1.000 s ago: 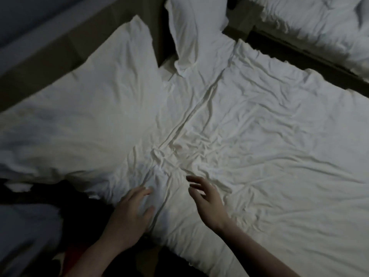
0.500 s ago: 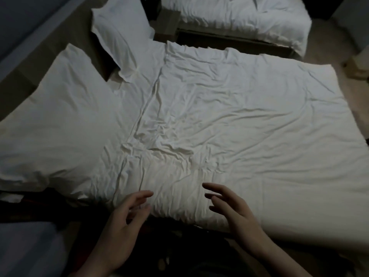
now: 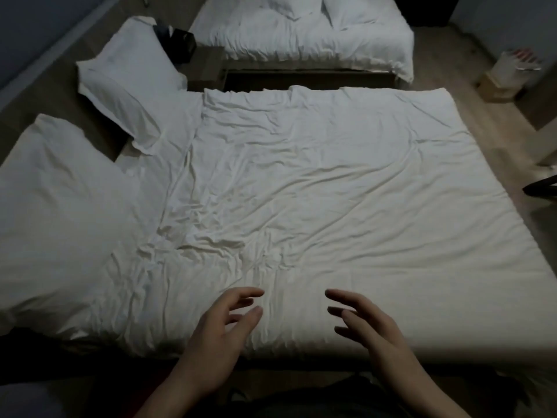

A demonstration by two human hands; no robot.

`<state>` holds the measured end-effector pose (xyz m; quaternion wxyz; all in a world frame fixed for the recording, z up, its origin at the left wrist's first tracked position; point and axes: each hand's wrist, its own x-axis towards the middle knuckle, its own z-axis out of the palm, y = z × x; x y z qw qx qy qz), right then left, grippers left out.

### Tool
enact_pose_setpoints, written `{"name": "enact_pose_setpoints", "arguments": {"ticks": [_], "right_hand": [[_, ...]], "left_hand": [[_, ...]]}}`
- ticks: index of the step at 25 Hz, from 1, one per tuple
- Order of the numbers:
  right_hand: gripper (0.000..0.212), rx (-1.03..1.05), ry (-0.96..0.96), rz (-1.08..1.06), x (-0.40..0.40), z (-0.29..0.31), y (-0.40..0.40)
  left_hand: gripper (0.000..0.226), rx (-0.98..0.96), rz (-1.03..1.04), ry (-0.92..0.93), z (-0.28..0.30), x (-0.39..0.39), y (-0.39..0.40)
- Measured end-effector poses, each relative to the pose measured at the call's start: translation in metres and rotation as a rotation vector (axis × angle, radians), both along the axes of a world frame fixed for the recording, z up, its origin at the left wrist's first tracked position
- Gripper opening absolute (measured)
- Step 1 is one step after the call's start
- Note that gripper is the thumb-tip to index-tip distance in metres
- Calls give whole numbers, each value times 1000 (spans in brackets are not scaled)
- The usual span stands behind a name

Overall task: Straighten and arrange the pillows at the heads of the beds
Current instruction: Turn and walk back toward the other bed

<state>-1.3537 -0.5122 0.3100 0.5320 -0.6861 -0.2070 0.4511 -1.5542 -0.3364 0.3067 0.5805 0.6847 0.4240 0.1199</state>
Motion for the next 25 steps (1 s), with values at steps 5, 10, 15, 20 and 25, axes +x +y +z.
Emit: {"name": "enact_pose_setpoints", "arguments": {"ticks": [5,10,15,20,25], "right_hand": [[35,-55,21,-28,130,-10,-86],[30,6,-11,-38,219,12,-132],[31,32,16,-170,228,-2,-179],[32,27,38,-339,242,-9,-238],[34,42,23,-377,298,-6,-288]], "left_hand": [[22,-39,13,-4,-8,136,-85],[22,5,-61,-24,10,220,-145],[29,-59,-151,72,0,240,-177],[16,52,-215,16,-10,290,-186],[17,80,-283,-20,4,352,-235]]}}
